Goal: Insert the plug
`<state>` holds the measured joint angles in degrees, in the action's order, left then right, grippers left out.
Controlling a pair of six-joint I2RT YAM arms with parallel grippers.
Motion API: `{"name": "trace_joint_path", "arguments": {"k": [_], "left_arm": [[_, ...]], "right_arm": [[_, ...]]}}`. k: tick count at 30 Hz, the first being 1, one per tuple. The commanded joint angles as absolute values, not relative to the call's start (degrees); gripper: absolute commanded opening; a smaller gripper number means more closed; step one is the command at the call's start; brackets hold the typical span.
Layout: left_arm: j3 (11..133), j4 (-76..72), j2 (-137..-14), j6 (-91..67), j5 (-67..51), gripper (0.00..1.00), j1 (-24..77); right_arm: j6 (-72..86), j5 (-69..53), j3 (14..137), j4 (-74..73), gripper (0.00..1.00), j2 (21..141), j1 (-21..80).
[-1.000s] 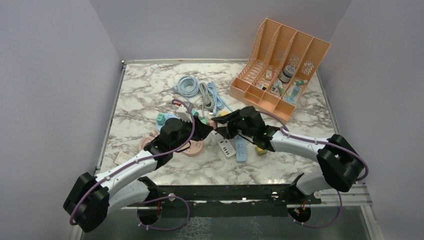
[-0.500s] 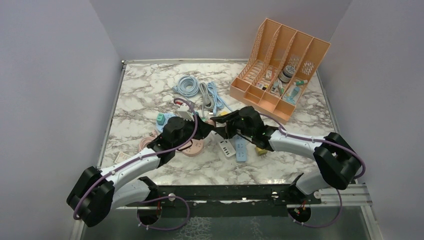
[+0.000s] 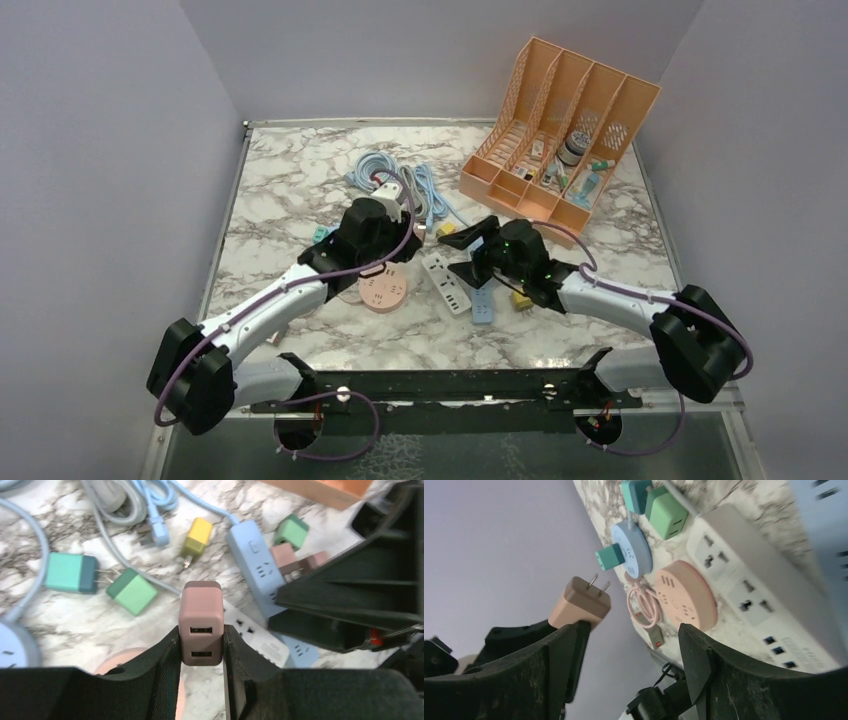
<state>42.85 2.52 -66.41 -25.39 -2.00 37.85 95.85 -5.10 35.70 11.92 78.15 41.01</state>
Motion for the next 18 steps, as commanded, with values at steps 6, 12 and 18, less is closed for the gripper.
{"name": "trace_joint_path", "arguments": {"k": [6, 12, 18], "left_arm": [[57.4, 27.0, -73.9, -13.1, -8.3, 0.00, 26.4], [64.8, 35.3, -79.5, -7.8, -8.2, 0.00, 18.5], [68.0, 39.6, -86.4, -3.7, -6.2, 0.00, 15.8]], "right_arm": [[78.5, 4.9, 31.7, 0.4, 0.75, 63.9, 39.3], [75.4, 10.9, 31.2, -7.0, 0.74, 56.6, 39.3], [74.0, 12.2, 30.6, -10.3, 0.73, 53.3, 39.3]]}}
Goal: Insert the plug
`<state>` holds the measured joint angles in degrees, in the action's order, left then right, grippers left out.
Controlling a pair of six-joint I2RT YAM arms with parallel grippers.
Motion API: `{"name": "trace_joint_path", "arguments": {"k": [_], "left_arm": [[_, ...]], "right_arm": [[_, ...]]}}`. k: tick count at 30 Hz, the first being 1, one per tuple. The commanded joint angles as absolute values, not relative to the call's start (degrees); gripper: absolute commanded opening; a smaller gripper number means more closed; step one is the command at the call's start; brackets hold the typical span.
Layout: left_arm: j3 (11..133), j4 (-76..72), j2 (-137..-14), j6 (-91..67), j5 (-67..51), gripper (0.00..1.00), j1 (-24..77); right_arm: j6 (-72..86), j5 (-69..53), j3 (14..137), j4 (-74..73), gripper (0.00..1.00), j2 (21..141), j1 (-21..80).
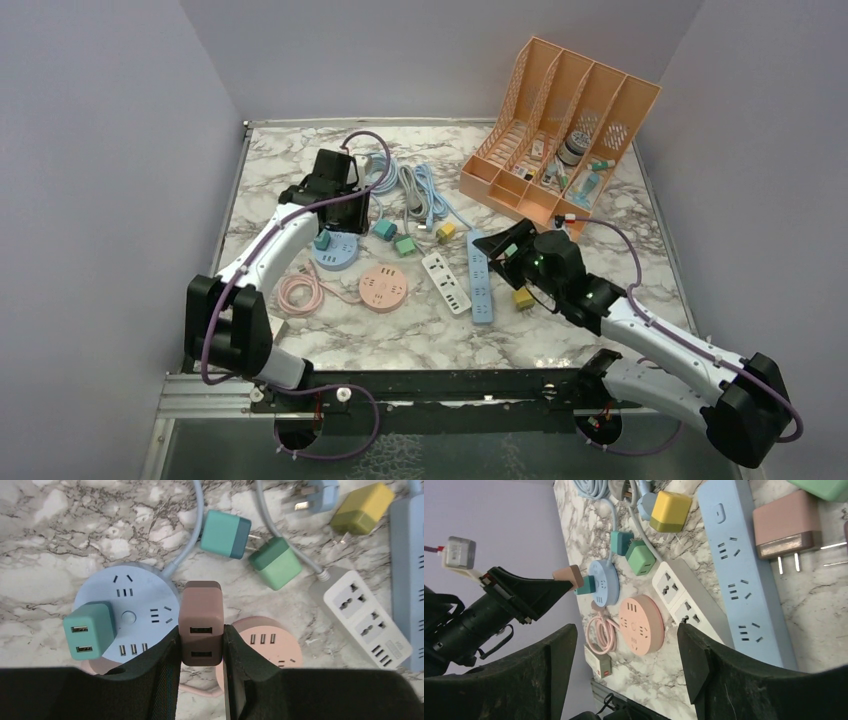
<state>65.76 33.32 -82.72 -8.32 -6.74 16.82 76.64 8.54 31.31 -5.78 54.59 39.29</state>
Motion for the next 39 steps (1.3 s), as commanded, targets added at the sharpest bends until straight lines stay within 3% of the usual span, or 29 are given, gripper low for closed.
{"name": "trace_joint_path", "arguments": {"k": [1, 17, 39], "left_arm": [[68.4, 40.2, -87.1, -3.3, -6.4, 0.00, 15.4], [72.9, 46.2, -95.6, -2.4, -3.3, 0.00, 12.0], [74.8, 49.4, -96.8, -3.0, -1.1, 0.00, 12.0]], "right_arm": [[73.7, 12.0, 30.7, -10.6, 0.73, 53.2, 39.3], [73.2, 9.4, 31.5, -10.9, 0.72, 55.2, 39.3], [74.7, 5.0, 31.8, -8.2, 0.70, 61.9, 39.3]]}}
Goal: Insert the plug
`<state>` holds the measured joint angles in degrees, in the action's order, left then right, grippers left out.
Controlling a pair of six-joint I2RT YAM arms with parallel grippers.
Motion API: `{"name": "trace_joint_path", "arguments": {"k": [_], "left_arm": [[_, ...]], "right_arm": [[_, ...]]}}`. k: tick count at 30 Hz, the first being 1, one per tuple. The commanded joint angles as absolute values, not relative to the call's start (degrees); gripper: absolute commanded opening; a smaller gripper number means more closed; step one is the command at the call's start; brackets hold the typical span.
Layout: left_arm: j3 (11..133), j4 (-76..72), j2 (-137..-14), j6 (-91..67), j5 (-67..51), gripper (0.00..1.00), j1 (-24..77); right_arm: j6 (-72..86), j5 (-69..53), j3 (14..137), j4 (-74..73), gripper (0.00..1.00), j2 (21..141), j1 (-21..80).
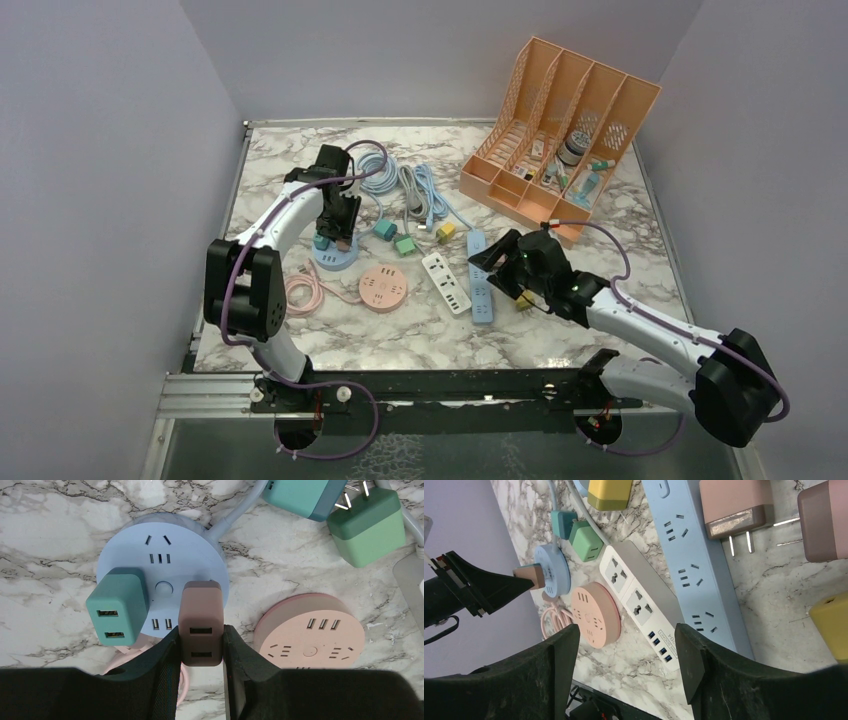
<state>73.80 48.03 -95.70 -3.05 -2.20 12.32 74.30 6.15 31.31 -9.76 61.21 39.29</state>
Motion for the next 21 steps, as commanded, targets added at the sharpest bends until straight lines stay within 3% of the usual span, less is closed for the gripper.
{"name": "trace_joint_path", "arguments": {"k": [1, 21], "left_arm": [[74.8, 49.3, -97.1, -2.9, -1.3, 0.00, 12.0], [72.5, 46.6, -100.5, -3.7, 1.2, 0.00, 12.1]], "right_arm": [[75.0, 5.0, 31.7, -8.4, 0.70, 62.0, 39.3], [76.9, 4.8, 29.6, -7.4, 0.68, 61.7, 39.3]]}}
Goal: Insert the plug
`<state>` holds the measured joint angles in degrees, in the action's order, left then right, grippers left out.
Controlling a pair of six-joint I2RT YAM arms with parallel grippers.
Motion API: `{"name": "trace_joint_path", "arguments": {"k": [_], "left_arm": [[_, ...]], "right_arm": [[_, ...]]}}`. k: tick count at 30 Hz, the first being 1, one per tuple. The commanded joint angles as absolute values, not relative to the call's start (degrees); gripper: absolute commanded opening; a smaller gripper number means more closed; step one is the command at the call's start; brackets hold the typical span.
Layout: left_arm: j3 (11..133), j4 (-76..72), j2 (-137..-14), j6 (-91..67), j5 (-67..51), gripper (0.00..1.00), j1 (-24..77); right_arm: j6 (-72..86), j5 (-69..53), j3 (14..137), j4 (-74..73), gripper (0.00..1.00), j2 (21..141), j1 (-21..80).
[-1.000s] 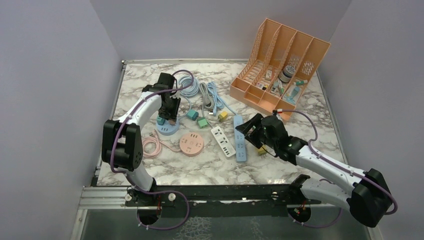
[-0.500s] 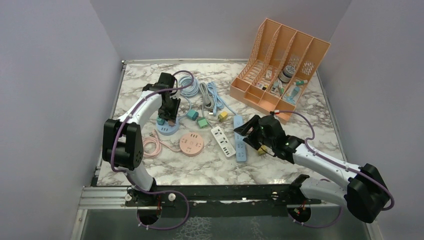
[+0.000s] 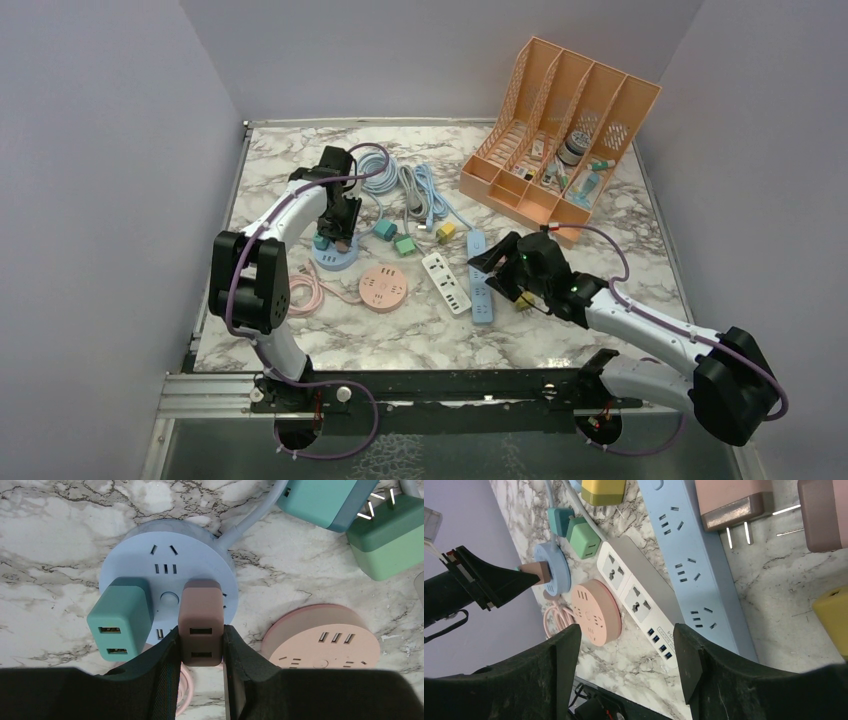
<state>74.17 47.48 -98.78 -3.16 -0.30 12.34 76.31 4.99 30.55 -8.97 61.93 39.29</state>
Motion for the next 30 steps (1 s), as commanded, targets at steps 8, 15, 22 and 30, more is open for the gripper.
{"name": "trace_joint_path", "arguments": {"k": [8, 15, 22, 30], "left_arm": [[71.1, 47.1, -102.3, -3.1, 0.9, 0.00, 12.4], [72.1, 48.2, -105.3, -2.8, 0.3, 0.00, 12.4], [70.3, 48.0, -108.8, -3.4, 1.4, 0.00, 12.4], [65.9, 45.4, -111.2, -4.9, -1.2, 0.00, 12.3]], "right_arm": [[77.2, 4.8, 28.7, -6.9, 0.68, 61.5, 39.3], [76.3, 4.9, 29.6, -6.9, 0.67, 62.4, 39.3], [76.1, 4.7, 30.4, -7.0, 0.67, 63.5, 39.3], [75.8, 4.3, 31.2, -6.9, 0.66, 64.9, 39.3]]}}
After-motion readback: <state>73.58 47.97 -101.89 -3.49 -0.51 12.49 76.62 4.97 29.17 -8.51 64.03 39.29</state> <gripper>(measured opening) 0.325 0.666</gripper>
